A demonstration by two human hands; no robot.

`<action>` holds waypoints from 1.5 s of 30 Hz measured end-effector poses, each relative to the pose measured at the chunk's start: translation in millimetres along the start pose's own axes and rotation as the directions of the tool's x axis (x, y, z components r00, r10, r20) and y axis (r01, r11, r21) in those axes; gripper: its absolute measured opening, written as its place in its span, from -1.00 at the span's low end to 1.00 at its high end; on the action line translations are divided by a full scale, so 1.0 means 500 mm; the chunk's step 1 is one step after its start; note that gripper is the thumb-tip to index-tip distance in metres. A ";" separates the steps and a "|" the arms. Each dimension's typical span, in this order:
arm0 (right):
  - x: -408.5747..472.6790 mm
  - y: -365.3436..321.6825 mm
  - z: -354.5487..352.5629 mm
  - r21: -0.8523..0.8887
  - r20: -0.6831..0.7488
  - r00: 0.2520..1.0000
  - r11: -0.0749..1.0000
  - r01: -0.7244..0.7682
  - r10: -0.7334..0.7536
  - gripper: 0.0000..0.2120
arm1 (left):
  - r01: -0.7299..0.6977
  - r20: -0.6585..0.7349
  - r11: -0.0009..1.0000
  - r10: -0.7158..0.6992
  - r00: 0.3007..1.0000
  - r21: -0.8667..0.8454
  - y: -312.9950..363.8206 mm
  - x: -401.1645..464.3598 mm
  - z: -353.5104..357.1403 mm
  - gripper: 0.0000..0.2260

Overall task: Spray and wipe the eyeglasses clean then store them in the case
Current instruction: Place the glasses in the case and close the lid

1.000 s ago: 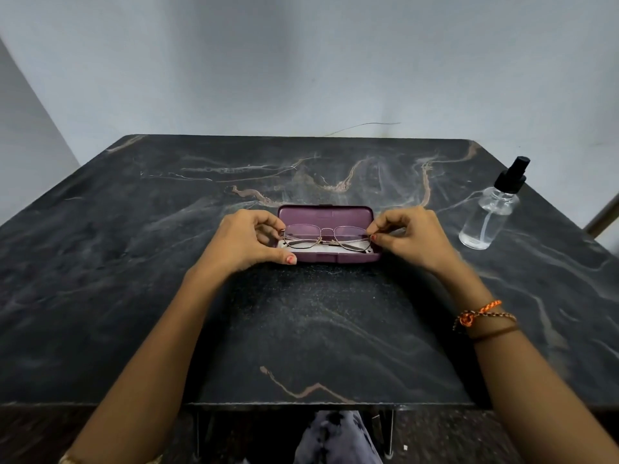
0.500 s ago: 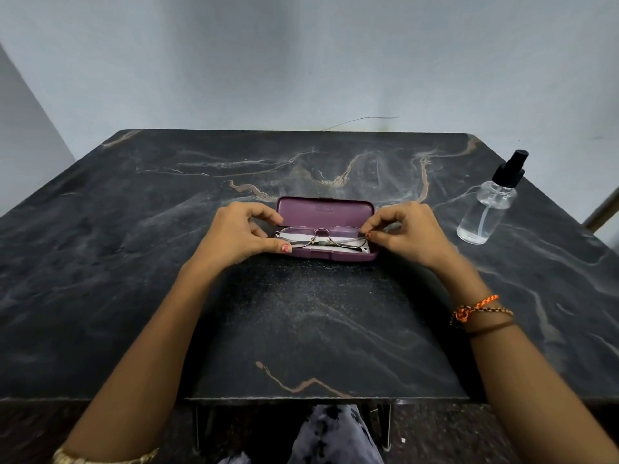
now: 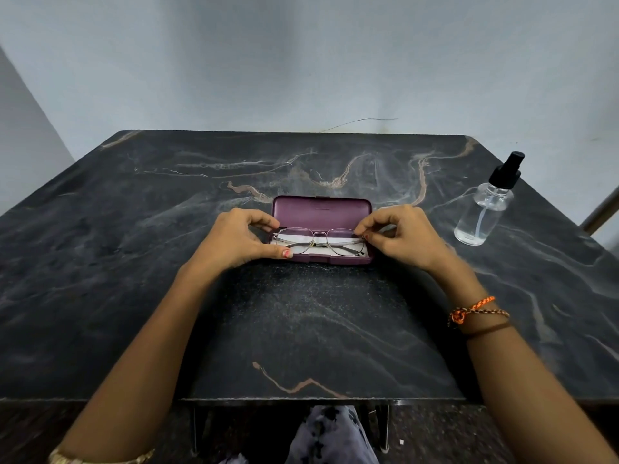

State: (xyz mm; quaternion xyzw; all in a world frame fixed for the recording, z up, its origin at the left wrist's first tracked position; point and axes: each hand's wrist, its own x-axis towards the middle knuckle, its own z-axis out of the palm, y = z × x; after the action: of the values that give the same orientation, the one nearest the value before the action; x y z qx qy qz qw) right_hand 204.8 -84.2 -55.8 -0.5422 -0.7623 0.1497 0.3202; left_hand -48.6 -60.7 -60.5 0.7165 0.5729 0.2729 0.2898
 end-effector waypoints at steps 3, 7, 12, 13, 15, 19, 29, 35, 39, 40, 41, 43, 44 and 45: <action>-0.001 0.001 0.002 0.061 -0.009 1.000 0.998 -0.022 0.023 -0.72 | -0.009 0.006 1.000 0.009 1.000 0.004 0.000 0.000 -0.001 -0.60; 0.000 0.004 0.004 0.109 -0.001 0.999 0.993 -0.034 0.034 -0.61 | -0.023 0.010 1.000 0.023 1.000 -0.003 0.003 -0.001 0.000 -0.63; 0.004 0.015 0.009 0.151 -0.026 0.998 0.987 -0.055 0.060 -0.60 | -0.016 0.019 1.000 0.016 1.000 -0.017 0.001 0.001 0.000 -0.57; 0.005 0.019 0.010 0.172 -0.070 0.995 0.983 -0.064 0.077 -0.65 | -0.016 0.020 1.000 0.016 1.000 -0.021 0.001 0.001 0.001 -0.54; 0.011 0.029 0.011 0.231 -0.202 0.969 0.968 -0.096 0.144 -0.76 | -0.018 0.018 1.000 0.019 1.000 -0.024 0.001 0.003 0.002 -0.51; 0.018 0.039 0.016 0.474 -0.237 0.905 0.855 -0.210 0.354 -0.74 | -0.025 0.015 0.999 0.025 1.000 -0.045 -0.001 0.006 0.006 -0.43; 0.009 0.038 0.013 0.499 0.274 0.955 0.833 -0.241 0.112 0.18 | -0.028 0.048 0.996 0.033 0.998 -0.090 -0.013 0.007 0.006 -0.11; 0.006 0.043 0.010 0.456 0.299 0.953 0.869 -0.192 0.054 0.12 | -0.048 0.080 0.993 0.057 0.995 -0.110 -0.017 0.009 0.006 -0.13; 0.006 0.038 0.006 0.518 0.247 0.969 0.842 -0.151 0.022 -0.06 | -0.047 0.117 0.985 0.068 0.991 -0.167 -0.021 0.009 0.006 -0.11; 0.006 0.038 0.006 0.522 0.234 0.972 0.841 -0.142 0.019 -0.11 | -0.057 0.127 0.984 0.079 0.989 -0.169 -0.021 0.008 0.006 -0.12; 0.005 0.037 0.006 0.527 0.223 0.975 0.839 -0.133 0.015 -0.16 | -0.067 0.126 0.983 0.089 0.988 -0.171 -0.020 0.008 0.006 -0.14; 0.004 0.036 0.006 0.535 0.211 0.977 0.837 -0.120 0.005 -0.23 | -0.079 0.108 0.978 0.101 0.989 -0.192 -0.018 0.007 0.006 -0.23; 0.004 0.035 0.006 0.535 0.206 0.979 0.837 -0.113 0.000 -0.26 | -0.083 0.101 0.977 0.104 0.989 -0.195 -0.018 0.007 0.006 -0.27; 0.004 0.034 0.006 0.535 0.200 0.980 0.838 -0.104 -0.006 -0.30 | -0.086 0.096 0.979 0.105 0.990 -0.186 -0.017 0.007 0.005 -0.32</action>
State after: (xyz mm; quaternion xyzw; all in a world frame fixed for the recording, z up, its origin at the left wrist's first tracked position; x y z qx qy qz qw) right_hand 215.0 -75.7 -67.2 -0.4316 -0.7019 0.4195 0.3808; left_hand -51.6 -56.3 -68.2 0.7272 0.4944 0.2993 0.3703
